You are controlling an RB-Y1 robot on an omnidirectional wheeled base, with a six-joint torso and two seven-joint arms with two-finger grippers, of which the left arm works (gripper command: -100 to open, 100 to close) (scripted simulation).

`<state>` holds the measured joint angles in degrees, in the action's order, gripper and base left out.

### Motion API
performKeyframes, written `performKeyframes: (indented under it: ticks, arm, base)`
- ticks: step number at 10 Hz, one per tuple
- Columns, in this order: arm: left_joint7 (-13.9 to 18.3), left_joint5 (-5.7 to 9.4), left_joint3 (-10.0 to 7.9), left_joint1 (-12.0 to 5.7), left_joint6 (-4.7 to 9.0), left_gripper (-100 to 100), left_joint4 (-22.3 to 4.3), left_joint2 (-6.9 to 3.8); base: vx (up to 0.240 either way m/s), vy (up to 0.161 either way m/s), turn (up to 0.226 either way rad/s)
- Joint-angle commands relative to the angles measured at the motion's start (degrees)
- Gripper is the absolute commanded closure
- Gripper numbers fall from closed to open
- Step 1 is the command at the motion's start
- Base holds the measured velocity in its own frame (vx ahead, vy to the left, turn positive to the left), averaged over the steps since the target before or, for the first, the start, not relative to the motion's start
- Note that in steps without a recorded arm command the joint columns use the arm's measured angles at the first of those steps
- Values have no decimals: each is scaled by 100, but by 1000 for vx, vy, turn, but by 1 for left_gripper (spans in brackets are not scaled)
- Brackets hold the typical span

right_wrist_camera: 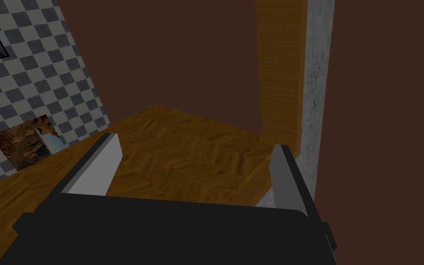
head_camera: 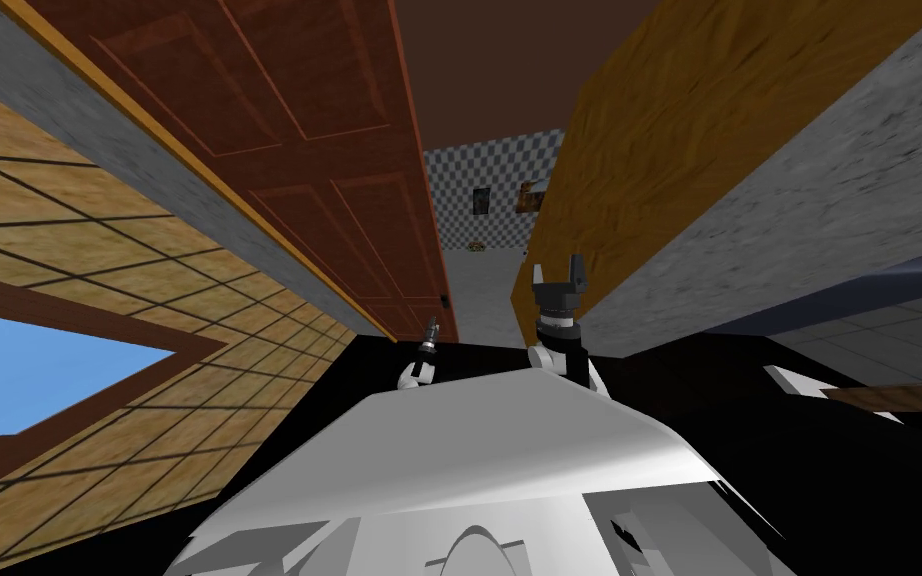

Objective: Push the door open

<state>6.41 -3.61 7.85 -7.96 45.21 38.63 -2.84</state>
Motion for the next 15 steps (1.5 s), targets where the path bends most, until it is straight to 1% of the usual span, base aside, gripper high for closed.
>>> performKeyframes:
  ticks: [1, 2, 6, 9, 12, 13, 14, 15]
  arm:
    - [0, 0, 0, 0, 0, -100, 0, 0]
    - [-10, 8, -17, -9, 13, -100, -32, -35]
    - [-40, 29, -59, -16, 36, -100, -75, -62]
    - [-69, 49, -99, -23, 56, -100, -115, -34]
    - [-93, 66, -132, -29, 74, -100, -149, 38]
    - [-90, 63, -128, -32, 74, -100, -153, 24]
    - [-90, 63, -128, -32, 74, 100, -153, 24]
    - [-90, 63, -128, -32, 74, 100, -153, 24]
  base:
    - [44, 8, -1]
    - [109, 1, -29]
    - [182, -44, -23]
    - [209, -36, -31]
    - [191, -43, -23]
    - [68, -23, 17]
    - [-14, 2, -13]
    - [-25, 9, -14]
